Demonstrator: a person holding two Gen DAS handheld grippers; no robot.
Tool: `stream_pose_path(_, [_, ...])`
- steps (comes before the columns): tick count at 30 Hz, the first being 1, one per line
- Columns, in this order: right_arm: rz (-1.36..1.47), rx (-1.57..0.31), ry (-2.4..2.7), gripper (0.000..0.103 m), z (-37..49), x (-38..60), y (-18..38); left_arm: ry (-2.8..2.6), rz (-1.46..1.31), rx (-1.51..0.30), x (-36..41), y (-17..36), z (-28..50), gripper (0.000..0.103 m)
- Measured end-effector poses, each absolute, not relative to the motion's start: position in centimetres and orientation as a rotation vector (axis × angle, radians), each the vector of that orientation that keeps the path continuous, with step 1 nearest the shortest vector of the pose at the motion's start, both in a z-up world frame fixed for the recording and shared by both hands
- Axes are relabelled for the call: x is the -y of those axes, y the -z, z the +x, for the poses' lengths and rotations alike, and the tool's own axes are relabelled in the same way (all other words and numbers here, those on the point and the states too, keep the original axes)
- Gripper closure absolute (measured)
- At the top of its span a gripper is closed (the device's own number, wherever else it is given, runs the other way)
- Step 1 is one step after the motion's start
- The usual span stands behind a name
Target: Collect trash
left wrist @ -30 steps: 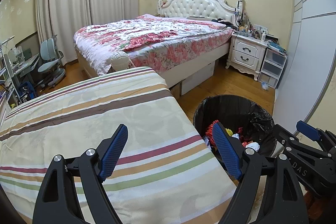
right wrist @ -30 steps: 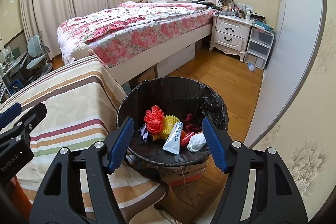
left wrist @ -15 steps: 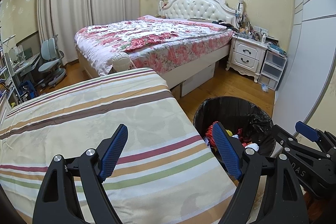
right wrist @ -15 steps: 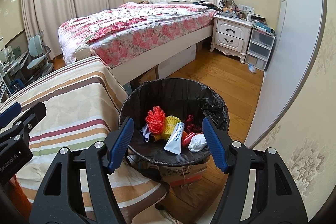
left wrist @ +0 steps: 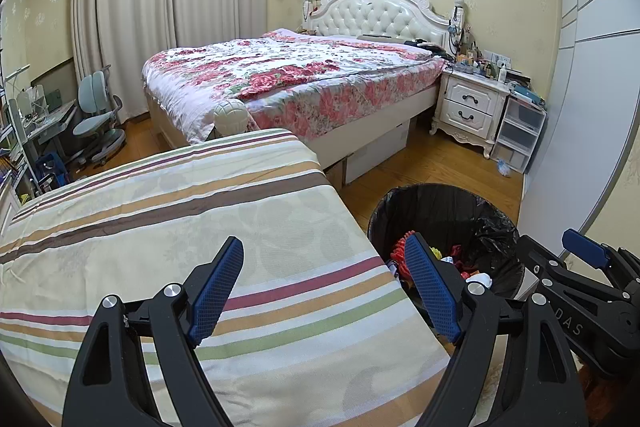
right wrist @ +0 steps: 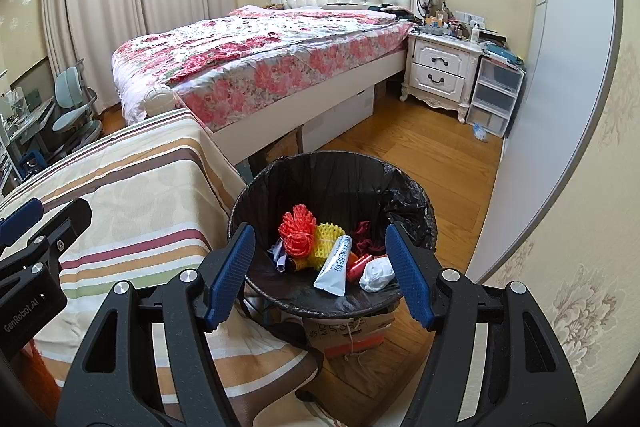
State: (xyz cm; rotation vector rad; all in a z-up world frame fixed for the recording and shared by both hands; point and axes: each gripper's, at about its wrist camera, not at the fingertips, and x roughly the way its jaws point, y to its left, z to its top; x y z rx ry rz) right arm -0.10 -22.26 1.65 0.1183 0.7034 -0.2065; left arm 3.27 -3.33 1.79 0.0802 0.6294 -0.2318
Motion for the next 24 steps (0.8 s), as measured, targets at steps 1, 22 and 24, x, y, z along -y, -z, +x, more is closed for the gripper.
stream_pose_path(1, [0.118,-0.704,0.206,0.037,-0.09,22.25,-1.65,0.232,0.081,-0.63,3.33,-1.79,3.28,0.023])
stream_pose_path(22, [0.117,-0.702,0.207,0.037,-0.15,22.17,-1.54,0.235,0.078,-0.628,3.04,-1.79,3.29,0.023])
stream_pose_path(24, [0.118,-0.703,0.207,0.037,-0.16,22.18,-1.49,0.244,0.076,-0.631,3.05,-1.87,3.27,0.023])
